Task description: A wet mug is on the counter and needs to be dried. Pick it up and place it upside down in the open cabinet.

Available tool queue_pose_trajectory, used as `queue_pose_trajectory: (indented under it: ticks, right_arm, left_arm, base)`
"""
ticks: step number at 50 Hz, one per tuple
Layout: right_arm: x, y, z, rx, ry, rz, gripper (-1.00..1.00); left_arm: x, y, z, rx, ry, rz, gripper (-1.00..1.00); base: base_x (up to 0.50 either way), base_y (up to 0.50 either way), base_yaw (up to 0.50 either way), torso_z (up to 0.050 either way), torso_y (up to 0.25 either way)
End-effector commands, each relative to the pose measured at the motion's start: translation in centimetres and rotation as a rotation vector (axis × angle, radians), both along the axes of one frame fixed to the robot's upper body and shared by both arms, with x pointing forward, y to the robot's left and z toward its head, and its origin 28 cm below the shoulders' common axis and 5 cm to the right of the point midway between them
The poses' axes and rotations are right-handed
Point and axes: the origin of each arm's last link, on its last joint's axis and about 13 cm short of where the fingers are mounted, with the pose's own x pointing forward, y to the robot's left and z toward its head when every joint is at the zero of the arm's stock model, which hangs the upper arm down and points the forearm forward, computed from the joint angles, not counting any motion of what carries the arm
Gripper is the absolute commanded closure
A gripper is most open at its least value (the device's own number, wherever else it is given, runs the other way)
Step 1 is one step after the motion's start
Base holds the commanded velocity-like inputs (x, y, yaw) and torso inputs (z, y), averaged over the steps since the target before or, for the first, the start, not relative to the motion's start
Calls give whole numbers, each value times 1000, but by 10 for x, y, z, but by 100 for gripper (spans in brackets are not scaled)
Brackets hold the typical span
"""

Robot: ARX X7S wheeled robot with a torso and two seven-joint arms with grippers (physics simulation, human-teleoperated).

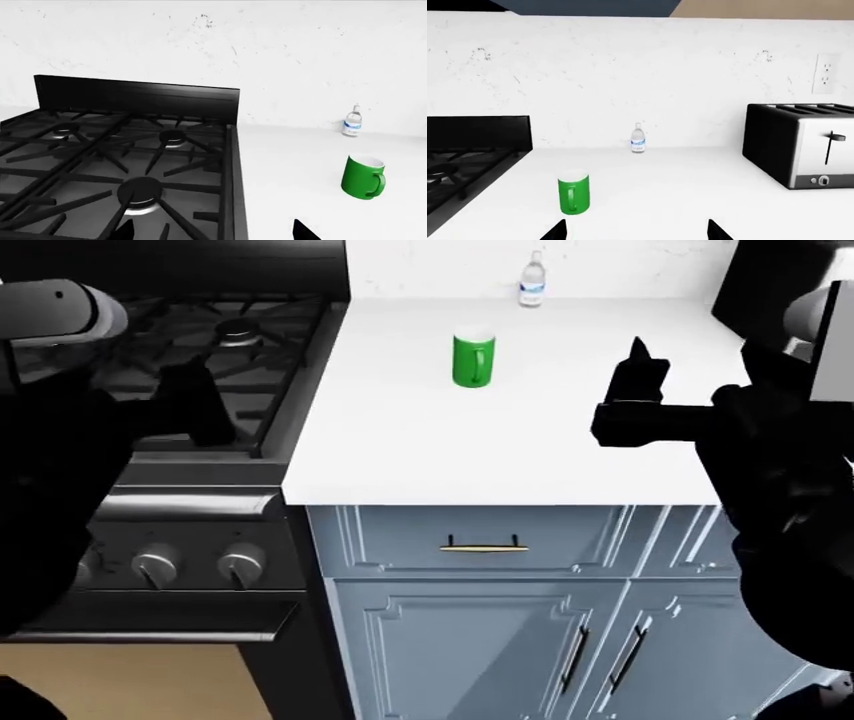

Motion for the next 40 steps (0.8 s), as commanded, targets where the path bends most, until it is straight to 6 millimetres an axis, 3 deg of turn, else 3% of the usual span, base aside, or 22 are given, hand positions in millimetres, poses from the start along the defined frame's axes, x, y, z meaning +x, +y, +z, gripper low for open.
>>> queue_pose_trajectory:
  ticks: [1, 40]
  right_arm:
    - [-4, -2, 14, -54, -21, 4, -100]
    - [-9, -6, 11, 8, -10, -7, -100]
  left_arm:
    - [0, 5, 8, -15, 44, 5, -100]
    - [-2, -1, 14, 60, -28, -37, -100]
  base:
    - [223, 0, 0, 0, 0]
    - [219, 0, 0, 0, 0]
